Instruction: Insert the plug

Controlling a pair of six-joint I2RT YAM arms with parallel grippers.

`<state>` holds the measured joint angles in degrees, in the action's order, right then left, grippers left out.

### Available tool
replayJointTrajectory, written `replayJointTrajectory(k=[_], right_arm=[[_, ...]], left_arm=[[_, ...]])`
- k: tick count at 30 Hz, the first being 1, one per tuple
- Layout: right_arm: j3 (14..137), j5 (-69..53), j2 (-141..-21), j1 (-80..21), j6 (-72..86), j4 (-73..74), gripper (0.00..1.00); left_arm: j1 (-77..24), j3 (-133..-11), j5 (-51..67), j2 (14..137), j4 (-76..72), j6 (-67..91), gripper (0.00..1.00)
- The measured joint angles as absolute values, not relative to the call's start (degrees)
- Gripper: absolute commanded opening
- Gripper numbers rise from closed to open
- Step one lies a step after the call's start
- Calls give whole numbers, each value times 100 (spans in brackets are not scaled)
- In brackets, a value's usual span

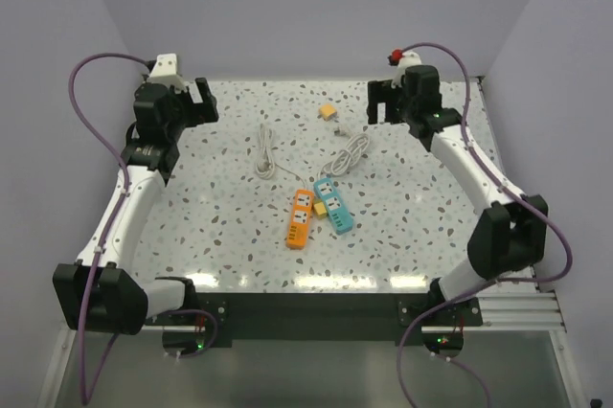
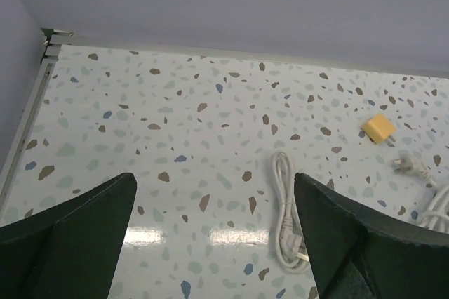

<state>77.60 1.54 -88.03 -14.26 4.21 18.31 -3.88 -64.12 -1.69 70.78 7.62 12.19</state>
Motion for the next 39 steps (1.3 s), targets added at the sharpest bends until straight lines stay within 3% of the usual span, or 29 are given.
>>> replayJointTrajectory(k=[6,21,39], right_arm=[[8875,-123,-10479,-1656,287,1754,99],[11653,-526,-13677,-2161,-56,1728,99],[12608,-36,-14630,-2272,-464,1973,99]], left_arm=[[-388,-6405,-532,7076,875,974,100],[-388,-6379,-178,7474,1061,926,100],[-388,-6390,-73,7570,1328,985,100]])
